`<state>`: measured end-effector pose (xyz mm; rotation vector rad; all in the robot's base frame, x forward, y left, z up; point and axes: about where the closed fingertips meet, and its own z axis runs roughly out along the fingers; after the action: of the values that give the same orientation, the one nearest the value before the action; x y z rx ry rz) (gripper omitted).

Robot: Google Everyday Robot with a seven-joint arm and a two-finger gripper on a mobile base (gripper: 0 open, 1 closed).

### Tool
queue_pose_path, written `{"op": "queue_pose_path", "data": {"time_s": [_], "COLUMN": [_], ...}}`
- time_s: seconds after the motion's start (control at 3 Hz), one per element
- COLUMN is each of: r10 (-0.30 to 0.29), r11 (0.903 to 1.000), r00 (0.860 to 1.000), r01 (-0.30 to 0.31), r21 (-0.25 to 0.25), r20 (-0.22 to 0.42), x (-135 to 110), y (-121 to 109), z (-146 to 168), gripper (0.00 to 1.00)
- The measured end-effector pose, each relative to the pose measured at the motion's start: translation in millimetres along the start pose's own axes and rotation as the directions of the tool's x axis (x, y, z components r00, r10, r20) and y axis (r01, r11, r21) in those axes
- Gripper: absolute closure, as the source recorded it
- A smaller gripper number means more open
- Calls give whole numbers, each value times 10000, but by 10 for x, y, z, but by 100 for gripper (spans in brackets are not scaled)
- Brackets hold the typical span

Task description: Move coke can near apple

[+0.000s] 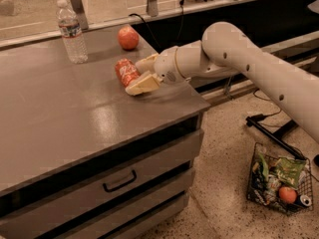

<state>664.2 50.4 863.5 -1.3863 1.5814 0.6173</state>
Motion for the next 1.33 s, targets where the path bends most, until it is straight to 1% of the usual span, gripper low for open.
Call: {"op": "queue_pose_path", "data": {"time_s": [0.67, 1.0, 1.33], "r10": [92, 191, 360], "r11": [9997, 9997, 9993], "r00": [9999, 9998, 9994], "r01": [-94, -193, -360], "r21": [-208, -153, -128], "r20": [-107, -98, 2], "x": [-3, 10, 83], "y": [67, 47, 23], "z": [71, 33, -151], "gripper": [88, 100, 100]}}
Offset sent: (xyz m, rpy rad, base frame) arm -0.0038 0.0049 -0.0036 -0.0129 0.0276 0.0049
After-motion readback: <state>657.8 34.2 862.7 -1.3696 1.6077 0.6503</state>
